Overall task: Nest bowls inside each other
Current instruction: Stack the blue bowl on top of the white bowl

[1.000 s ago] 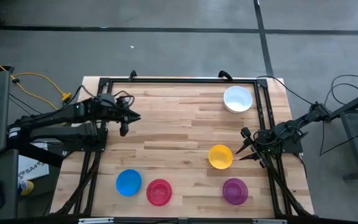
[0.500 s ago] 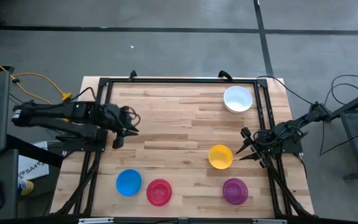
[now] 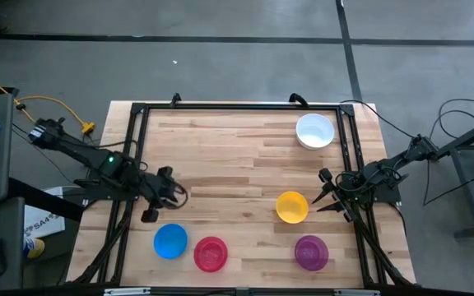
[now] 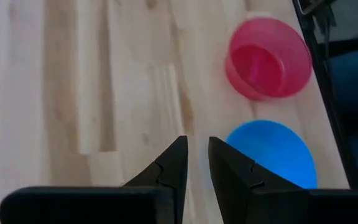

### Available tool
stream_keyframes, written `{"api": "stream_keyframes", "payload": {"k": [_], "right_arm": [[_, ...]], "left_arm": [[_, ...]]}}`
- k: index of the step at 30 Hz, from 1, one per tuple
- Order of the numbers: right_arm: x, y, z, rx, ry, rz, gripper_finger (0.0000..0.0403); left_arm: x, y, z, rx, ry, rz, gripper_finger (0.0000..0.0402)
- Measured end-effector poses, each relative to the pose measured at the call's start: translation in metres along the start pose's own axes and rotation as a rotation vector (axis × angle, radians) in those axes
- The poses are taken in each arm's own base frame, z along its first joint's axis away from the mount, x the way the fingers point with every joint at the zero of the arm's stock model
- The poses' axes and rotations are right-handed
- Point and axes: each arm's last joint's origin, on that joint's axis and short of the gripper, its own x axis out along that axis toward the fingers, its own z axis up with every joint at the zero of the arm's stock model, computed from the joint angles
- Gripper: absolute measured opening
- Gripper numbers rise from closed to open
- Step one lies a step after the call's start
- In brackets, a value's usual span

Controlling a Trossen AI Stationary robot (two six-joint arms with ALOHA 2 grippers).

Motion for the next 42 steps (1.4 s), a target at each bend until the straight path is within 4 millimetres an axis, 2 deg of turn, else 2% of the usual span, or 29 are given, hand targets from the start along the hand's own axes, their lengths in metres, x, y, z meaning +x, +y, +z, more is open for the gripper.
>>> {"api": "stream_keyframes", "payload": {"k": [12, 27, 42], "right_arm": [[0.000, 0.000, 0.000, 0.000, 0.000, 0.000, 0.0121], [0.000, 0.000, 0.000, 0.000, -0.001, 0.000, 0.0121], [0.000, 0.000, 0.000, 0.000, 0.000, 0.000, 0.0121]], "left_arm": [[0.025, -0.024, -0.009, 0.050, 0.159, -0.042, 0.0065], [0.052, -0.031, -0.010, 0.004, 0.287, -0.099, 0.0065], [0.075, -0.036, -0.010, 0.055, 0.336, -0.117, 0.0065]]}}
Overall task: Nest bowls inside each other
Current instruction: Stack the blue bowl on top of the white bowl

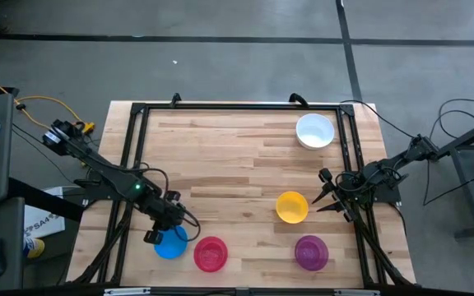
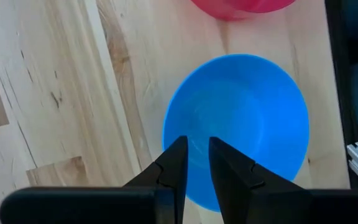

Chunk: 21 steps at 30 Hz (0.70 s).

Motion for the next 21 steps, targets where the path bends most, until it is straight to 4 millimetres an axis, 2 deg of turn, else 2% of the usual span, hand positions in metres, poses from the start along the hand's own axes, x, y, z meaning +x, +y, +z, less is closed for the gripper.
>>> {"api": "stream_keyframes", "payload": {"k": [11, 21], "right_arm": [[0.0000, 0.0000, -0.0001, 0.000, 0.000, 0.000, 0.0121], [0.0000, 0.0000, -0.0001, 0.000, 0.000, 0.000, 0.0121]], "left_arm": [[0.0024, 0.0008, 0.0011, -0.003, -0.008, 0.030, 0.0067], [0.0061, 0.0015, 0.0016, -0.043, 0.000, 0.047, 0.0127]]}}
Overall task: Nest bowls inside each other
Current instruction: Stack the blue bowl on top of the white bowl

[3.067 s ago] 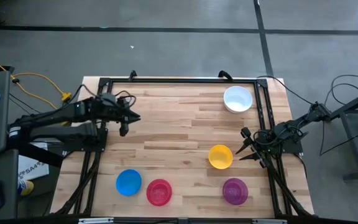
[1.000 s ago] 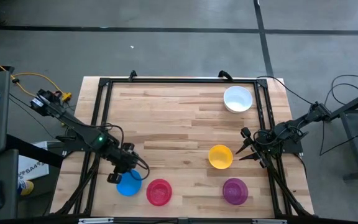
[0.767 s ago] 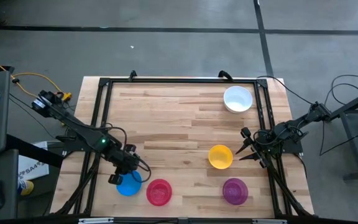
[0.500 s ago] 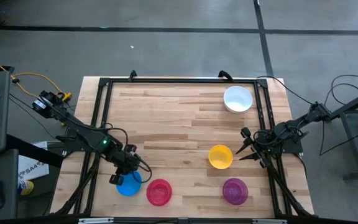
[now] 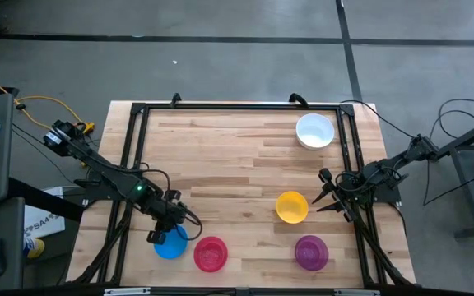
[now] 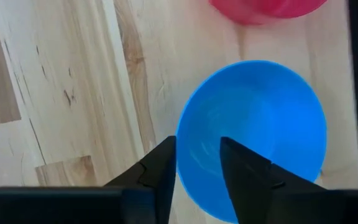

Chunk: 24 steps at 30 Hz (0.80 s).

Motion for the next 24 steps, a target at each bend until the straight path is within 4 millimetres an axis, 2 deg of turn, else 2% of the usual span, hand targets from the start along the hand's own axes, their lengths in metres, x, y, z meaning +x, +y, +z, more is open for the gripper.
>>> {"api": "stream_keyframes", "payload": {"k": [16, 24], "right_arm": [[0.000, 0.000, 0.000, 0.000, 0.000, 0.000, 0.0121], [0.000, 0.000, 0.000, 0.000, -0.001, 0.000, 0.0121]], "left_arm": [[0.030, 0.000, 0.005, -0.051, 0.073, 0.037, 0.0134], [0.033, 0.000, 0.006, -0.076, 0.070, 0.038, 0.0134]]}}
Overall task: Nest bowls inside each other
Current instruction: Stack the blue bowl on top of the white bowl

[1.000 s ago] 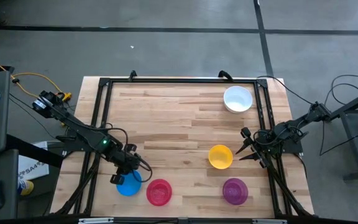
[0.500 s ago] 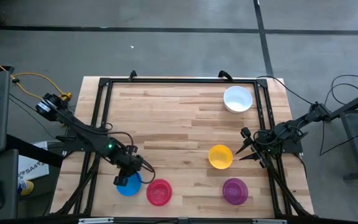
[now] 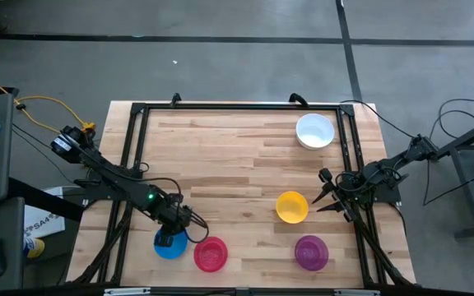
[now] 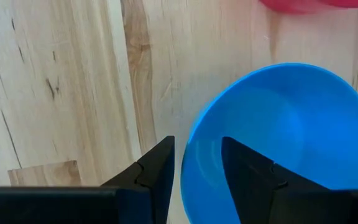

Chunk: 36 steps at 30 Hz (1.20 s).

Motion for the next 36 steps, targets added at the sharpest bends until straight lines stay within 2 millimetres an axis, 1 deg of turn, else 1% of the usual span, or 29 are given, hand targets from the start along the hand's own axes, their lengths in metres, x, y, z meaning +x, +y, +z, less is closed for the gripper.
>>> {"api": "stream_keyframes", "payload": {"k": [36], "right_arm": [[0.0000, 0.0000, -0.0001, 0.000, 0.000, 0.000, 0.0121]], "left_arm": [[0.0000, 0.0000, -0.0002, -0.044, 0.003, -0.003, 0.0134]]}}
